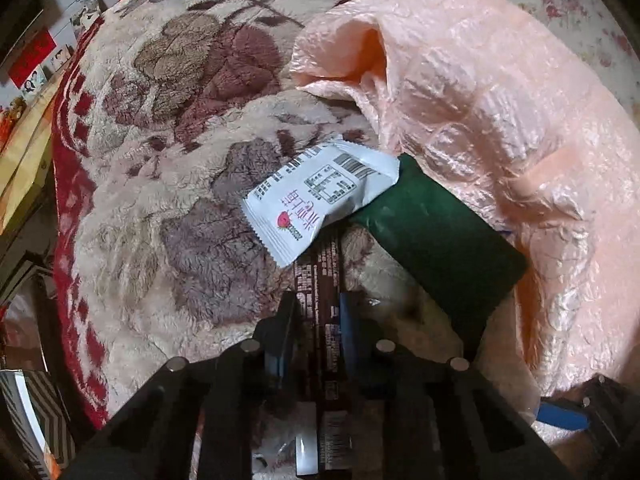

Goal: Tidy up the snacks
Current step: 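Lower the left tool onto the brown chocolate bar and grasp it, then grasp the clear bag of red dates with the right tool, then carry the chocolate bar and red date bag over the white tray, then open both tools to drop the chocolate bar and date bag into the tray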

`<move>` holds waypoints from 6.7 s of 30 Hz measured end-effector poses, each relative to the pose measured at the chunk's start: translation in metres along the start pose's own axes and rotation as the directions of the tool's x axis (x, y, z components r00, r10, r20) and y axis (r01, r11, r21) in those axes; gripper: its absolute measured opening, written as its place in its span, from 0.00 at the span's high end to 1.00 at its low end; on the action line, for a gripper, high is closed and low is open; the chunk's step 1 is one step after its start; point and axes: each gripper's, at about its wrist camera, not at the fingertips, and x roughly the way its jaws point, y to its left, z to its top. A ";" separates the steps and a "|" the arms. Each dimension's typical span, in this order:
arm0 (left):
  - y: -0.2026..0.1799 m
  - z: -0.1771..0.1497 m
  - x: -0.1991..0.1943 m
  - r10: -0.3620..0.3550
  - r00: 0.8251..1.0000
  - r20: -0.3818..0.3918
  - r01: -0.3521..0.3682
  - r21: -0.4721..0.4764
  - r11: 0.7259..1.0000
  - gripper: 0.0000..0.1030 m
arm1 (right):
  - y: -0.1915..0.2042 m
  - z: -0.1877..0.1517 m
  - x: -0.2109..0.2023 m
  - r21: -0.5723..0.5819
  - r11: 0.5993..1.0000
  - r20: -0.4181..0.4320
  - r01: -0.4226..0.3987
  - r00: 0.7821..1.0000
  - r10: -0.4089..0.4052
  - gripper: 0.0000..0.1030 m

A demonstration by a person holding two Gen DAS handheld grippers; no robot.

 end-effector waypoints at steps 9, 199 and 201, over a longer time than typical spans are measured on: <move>0.029 -0.007 -0.034 -0.085 0.993 0.083 0.094 -0.109 0.990 0.79 | 0.001 0.000 -0.001 -0.003 1.000 0.005 -0.006 1.000 0.006 0.38; 0.311 -0.283 -0.127 0.304 0.952 0.021 -0.196 -0.720 0.665 0.66 | 0.374 -0.037 0.163 -0.655 0.710 -0.316 -0.261 0.947 0.057 0.53; 0.310 -0.285 -0.128 0.302 0.953 0.028 -0.189 -0.724 0.664 0.53 | 0.374 -0.037 0.161 -0.649 0.713 -0.318 -0.265 0.946 0.063 0.50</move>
